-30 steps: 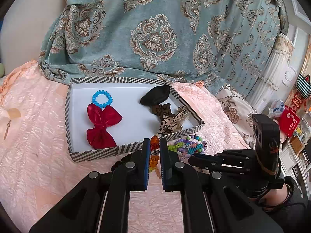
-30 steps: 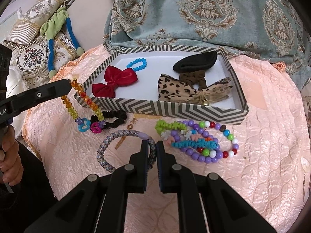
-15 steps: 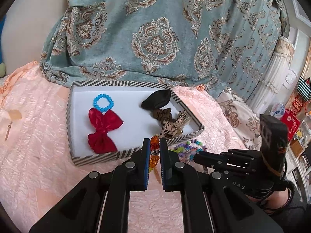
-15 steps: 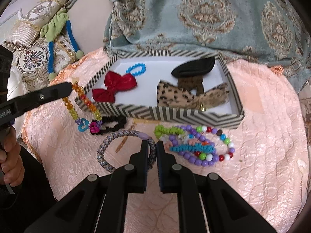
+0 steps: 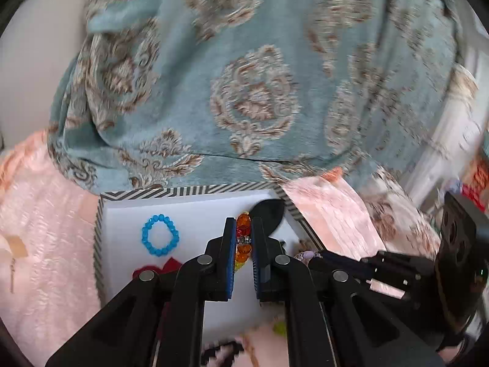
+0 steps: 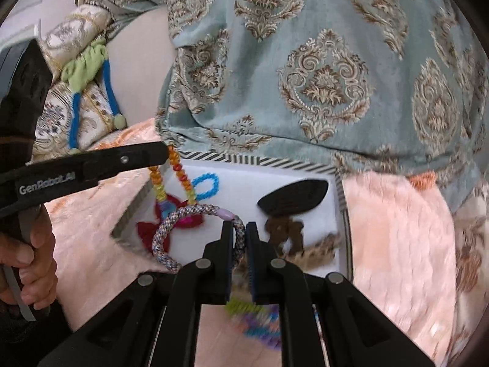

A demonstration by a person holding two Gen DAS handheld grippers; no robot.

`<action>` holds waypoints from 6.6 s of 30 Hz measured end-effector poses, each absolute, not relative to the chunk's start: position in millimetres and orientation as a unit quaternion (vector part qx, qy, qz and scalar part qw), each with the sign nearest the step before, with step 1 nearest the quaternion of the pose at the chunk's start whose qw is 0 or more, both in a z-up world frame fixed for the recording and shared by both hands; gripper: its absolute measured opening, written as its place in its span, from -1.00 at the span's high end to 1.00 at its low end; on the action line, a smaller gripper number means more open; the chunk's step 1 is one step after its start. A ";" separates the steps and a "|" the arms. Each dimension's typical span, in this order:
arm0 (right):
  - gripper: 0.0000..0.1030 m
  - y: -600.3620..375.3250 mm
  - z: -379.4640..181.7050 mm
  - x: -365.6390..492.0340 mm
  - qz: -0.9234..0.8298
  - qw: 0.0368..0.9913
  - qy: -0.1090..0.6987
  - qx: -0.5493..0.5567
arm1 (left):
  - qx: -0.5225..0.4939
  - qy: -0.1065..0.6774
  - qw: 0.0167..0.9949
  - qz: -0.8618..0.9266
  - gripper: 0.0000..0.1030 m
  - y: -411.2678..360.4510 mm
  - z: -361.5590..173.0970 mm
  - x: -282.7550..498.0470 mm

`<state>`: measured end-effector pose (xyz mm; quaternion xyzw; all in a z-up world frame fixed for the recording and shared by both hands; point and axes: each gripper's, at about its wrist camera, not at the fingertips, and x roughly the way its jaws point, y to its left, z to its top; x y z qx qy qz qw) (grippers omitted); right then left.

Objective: Organize jewelry
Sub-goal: 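Lower both bracelets into the tray and open both grippers, then grasp the black scrunchie with the left gripper while the right reaches for the bead bracelets, then lift the black scrunchie with the left gripper while the right grasps the teal flower bracelet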

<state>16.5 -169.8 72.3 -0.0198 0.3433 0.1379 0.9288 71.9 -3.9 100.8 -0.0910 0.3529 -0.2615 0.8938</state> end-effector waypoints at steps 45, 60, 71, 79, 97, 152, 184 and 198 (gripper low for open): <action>0.73 -180.1 32.1 2.0 0.113 0.906 0.404 0.048 | -0.004 0.396 0.915 -0.079 0.53 42.3 54.7 29.0; 0.49 -238.0 -17.9 -89.7 0.039 0.885 0.453 0.101 | 0.011 0.443 0.889 -0.117 0.53 32.1 7.8 -50.8; 0.49 -246.5 -29.0 -79.4 0.051 0.868 0.463 0.170 | 0.000 0.449 0.883 -0.133 0.53 17.9 -1.1 -48.4; 0.49 -249.2 -29.4 -77.8 0.047 0.869 0.460 0.176 | 0.003 0.452 0.883 -0.126 0.53 15.0 -5.0 -42.4; 0.49 -240.4 -31.8 -75.1 0.055 0.869 0.465 0.163 | 0.001 0.449 0.885 -0.125 0.53 17.8 -2.7 -43.1; 0.27 -211.7 -28.4 -22.8 0.133 0.891 0.435 0.003 | -0.003 0.460 0.871 -0.171 1.00 11.0 -13.9 -33.3; 0.65 -217.8 23.2 -67.3 0.212 0.916 0.327 0.098 | -0.001 0.452 0.874 -0.175 1.00 7.5 -9.2 -35.3; 0.65 -212.3 15.3 -68.2 0.199 0.913 0.346 0.082 | 0.020 0.446 0.878 -0.171 1.00 1.8 -6.3 -39.2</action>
